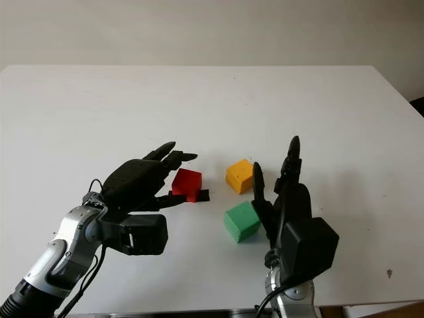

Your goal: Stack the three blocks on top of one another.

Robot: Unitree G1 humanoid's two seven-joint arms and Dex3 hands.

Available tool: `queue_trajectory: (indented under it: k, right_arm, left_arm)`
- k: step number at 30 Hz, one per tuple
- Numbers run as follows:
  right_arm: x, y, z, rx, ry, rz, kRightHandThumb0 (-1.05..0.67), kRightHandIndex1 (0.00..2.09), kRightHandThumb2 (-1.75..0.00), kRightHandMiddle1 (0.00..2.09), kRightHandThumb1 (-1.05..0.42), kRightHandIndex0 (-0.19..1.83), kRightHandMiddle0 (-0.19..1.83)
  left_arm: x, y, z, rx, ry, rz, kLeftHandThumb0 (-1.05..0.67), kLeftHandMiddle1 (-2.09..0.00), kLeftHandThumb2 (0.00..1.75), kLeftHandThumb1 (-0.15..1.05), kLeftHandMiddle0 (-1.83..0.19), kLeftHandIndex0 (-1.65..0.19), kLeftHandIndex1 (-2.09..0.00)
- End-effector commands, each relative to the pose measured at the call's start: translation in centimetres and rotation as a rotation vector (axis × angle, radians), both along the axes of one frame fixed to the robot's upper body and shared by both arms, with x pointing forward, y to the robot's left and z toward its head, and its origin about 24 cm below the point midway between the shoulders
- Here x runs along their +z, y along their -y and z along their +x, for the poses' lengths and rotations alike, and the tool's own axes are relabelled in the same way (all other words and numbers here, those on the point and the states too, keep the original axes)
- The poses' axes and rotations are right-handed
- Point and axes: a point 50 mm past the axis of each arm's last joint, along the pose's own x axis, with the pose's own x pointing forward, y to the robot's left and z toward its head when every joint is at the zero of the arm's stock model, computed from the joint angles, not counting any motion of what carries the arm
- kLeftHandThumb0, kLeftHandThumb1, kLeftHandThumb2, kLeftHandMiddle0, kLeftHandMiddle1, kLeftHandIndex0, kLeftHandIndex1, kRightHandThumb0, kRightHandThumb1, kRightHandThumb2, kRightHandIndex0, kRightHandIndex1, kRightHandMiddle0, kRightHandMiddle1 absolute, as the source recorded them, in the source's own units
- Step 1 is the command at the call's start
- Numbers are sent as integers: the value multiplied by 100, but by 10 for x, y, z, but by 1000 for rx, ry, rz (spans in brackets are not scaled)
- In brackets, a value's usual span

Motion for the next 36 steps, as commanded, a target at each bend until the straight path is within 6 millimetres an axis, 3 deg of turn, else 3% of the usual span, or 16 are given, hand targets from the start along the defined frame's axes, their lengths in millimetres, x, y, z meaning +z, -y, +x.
queue_trajectory:
  k: [1,7,10,14,17,27,36]
  right_arm:
    - [3,-2,-1,-7,12,34,-54,5,-44,5,-105,-16,-12]
    - [4,-1,-1,-9,14,23,-53,5,-44,5,-105,-16,-12]
    - [8,2,-3,-8,32,3,-52,5,-45,5,-105,-16,-12]
    - [22,14,-2,-3,74,-14,-49,5,-44,5,-105,-16,-12]
    - [34,25,2,16,107,-49,-51,6,-39,6,-105,-15,-11]
    - [92,70,32,172,165,-401,-49,10,-8,10,-103,-4,-1]
    - [123,81,60,267,81,-781,-44,13,-3,19,-90,4,11]
  left_arm:
    - [6,0,0,-9,14,1,-58,-4,30,105,15,15,-5]
    - [14,-4,-3,-1,18,-20,-71,-3,22,105,19,19,0]
    - [27,-15,-11,2,12,-115,-77,0,19,105,19,19,0]
    - [48,-39,-24,-7,18,-316,-90,0,41,105,19,19,0]
    - [53,-51,-30,2,49,-441,-92,0,64,105,19,19,0]
    - [35,-68,-15,82,-16,-909,-75,-4,66,105,18,18,-3]
    - [11,-75,-2,193,-48,-1042,-70,-6,69,105,14,16,-5]
